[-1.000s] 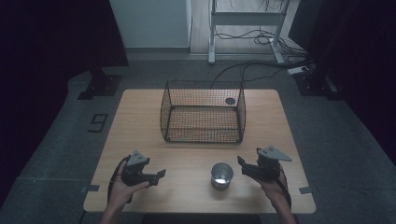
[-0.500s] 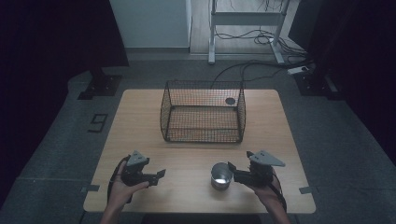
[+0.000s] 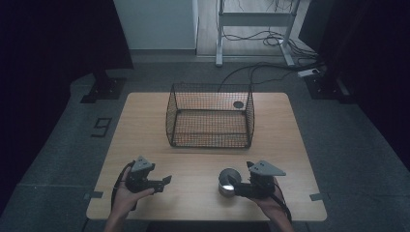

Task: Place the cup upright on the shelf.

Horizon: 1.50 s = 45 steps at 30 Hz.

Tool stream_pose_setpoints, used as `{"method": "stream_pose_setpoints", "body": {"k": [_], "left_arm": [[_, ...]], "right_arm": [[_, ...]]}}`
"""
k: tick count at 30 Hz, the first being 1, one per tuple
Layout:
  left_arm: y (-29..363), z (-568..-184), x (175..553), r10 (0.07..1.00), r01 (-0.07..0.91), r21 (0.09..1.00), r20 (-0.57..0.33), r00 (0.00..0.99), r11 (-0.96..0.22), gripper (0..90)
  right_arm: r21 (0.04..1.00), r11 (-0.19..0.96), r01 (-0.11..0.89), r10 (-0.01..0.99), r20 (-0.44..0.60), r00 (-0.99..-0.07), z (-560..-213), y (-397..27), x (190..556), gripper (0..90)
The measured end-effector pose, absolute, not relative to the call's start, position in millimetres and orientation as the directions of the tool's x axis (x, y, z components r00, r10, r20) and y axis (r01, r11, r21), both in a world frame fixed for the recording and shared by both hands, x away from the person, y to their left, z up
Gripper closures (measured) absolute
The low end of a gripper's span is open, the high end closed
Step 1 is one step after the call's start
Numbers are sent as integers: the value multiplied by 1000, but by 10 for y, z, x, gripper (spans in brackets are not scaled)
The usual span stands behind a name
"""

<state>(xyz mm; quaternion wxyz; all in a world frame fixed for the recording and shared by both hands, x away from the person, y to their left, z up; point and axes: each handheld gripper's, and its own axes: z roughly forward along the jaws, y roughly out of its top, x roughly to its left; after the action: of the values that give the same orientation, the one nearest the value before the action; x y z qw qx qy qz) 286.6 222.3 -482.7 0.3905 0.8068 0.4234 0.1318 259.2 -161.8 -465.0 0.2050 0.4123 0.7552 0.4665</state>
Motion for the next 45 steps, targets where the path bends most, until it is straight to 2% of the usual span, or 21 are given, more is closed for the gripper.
{"method": "stream_pose_setpoints", "body": {"k": [11, 34, 42, 45], "left_arm": [[2208, -4818, 2857, 783, 578, 742, -117, 611, -340, 154], [2210, -4823, 2863, 782, 580, 740, -118, 612, -341, 154], [2219, -4815, 2859, 782, 579, 742, -121, 611, -338, 153], [2219, -4821, 2864, 782, 580, 741, -120, 612, -340, 154]], "right_arm": [[864, 262, 431, 795, 60, -604, -4714, -1551, 2550, 123], [827, 339, 449, 778, 22, -628, -4992, -1316, 2679, 1], [804, 374, 463, 772, 7, -636, -5121, -1224, 2722, 0], [795, 383, 470, 770, 5, -638, -5184, -1204, 2756, 52]]}}
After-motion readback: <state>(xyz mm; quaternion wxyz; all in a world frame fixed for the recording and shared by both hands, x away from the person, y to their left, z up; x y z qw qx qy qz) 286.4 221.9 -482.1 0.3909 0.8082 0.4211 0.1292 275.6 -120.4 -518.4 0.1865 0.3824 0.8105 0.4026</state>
